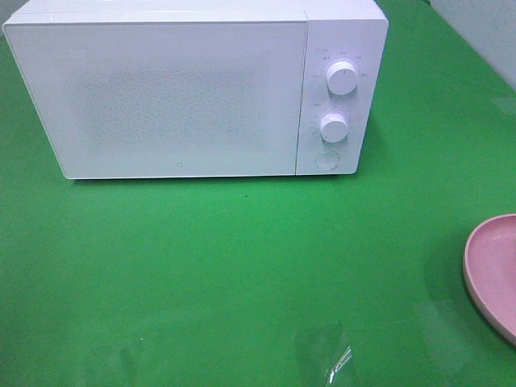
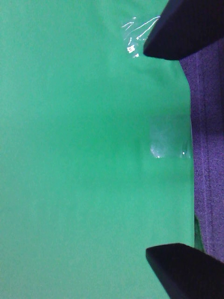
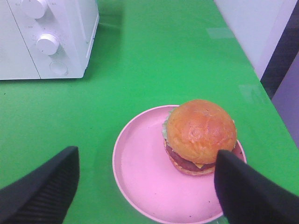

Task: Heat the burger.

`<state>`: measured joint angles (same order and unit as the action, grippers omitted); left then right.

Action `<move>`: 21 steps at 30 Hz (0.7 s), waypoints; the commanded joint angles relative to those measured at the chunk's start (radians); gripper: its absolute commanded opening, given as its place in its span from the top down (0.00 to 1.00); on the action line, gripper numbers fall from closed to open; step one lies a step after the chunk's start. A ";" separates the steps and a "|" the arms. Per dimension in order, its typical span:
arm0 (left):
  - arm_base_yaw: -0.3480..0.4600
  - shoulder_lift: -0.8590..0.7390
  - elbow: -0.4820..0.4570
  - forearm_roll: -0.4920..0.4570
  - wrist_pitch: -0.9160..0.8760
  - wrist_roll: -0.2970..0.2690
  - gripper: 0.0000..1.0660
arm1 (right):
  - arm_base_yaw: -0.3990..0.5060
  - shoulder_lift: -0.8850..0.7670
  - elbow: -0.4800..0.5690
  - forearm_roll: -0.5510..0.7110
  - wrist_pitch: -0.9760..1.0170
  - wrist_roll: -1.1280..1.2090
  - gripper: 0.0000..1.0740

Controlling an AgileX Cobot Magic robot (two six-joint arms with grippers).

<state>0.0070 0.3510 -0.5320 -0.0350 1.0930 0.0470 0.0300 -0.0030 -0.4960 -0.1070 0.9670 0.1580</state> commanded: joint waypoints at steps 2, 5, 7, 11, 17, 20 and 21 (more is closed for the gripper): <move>0.002 -0.129 0.015 -0.001 -0.021 0.003 0.06 | -0.004 -0.027 0.002 0.001 -0.007 -0.004 0.29; 0.002 -0.202 0.015 -0.015 -0.022 0.003 0.06 | -0.004 -0.027 0.002 0.001 -0.007 -0.004 0.29; 0.002 -0.248 0.015 -0.025 -0.022 0.002 0.06 | -0.004 -0.027 0.002 0.001 -0.007 -0.004 0.29; 0.002 -0.349 0.015 -0.047 -0.022 -0.026 0.06 | -0.004 -0.027 0.002 0.001 -0.007 -0.004 0.29; 0.005 -0.375 0.015 -0.052 -0.023 -0.027 0.06 | -0.004 -0.027 0.002 0.001 -0.008 -0.004 0.29; 0.005 -0.379 0.015 -0.052 -0.023 -0.025 0.06 | -0.004 -0.024 0.002 0.002 -0.008 -0.004 0.29; 0.005 -0.379 0.015 -0.052 -0.023 -0.025 0.06 | -0.004 -0.024 0.002 0.002 -0.008 -0.004 0.29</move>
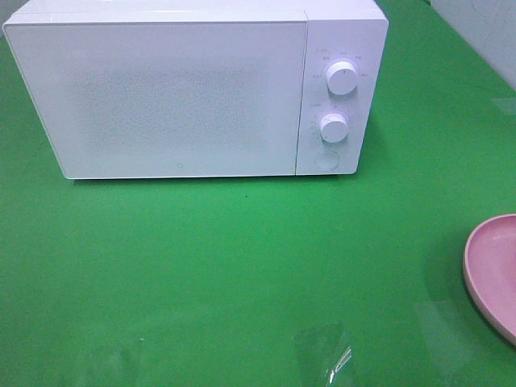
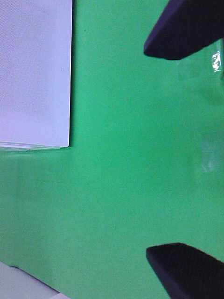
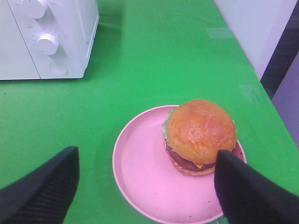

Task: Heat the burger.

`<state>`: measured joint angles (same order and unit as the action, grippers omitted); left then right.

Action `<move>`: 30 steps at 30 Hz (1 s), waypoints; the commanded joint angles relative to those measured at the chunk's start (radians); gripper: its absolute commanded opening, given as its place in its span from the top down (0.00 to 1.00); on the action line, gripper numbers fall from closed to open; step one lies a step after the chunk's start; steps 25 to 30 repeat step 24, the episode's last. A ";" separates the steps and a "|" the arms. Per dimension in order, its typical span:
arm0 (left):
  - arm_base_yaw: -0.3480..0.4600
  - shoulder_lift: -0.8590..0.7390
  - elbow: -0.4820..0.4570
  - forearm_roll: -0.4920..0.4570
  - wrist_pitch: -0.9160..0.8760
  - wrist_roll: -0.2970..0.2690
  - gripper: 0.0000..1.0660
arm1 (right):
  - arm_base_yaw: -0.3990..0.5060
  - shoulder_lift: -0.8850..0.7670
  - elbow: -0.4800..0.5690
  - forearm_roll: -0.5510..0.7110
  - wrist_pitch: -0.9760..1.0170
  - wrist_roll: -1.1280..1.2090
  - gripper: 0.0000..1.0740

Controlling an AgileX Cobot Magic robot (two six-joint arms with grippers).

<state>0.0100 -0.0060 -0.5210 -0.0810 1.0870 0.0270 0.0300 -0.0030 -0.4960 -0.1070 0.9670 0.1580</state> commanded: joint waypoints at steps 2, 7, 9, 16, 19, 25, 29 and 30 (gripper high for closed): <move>0.002 -0.022 0.004 -0.006 -0.017 -0.005 0.06 | -0.004 -0.024 0.002 0.002 -0.008 -0.004 0.29; 0.002 -0.022 0.004 -0.006 -0.017 -0.005 0.06 | -0.004 -0.024 0.002 0.002 -0.008 -0.004 0.29; 0.002 -0.022 0.004 -0.006 -0.017 -0.005 0.06 | -0.004 -0.024 0.002 0.002 -0.008 -0.004 0.29; 0.002 -0.022 0.004 -0.006 -0.017 -0.005 0.06 | -0.004 -0.024 0.002 0.002 -0.008 -0.004 0.29; 0.002 -0.022 0.004 -0.006 -0.017 -0.005 0.06 | -0.004 -0.024 0.002 0.002 -0.008 -0.004 0.29; 0.002 -0.022 0.004 -0.006 -0.017 -0.005 0.06 | -0.004 -0.024 0.002 0.002 -0.008 -0.004 0.29; 0.002 -0.022 0.004 -0.006 -0.017 -0.005 0.06 | -0.004 -0.024 0.002 0.002 -0.008 -0.004 0.29; 0.002 -0.022 0.004 -0.006 -0.017 -0.005 0.06 | -0.004 -0.024 0.002 0.002 -0.008 -0.004 0.29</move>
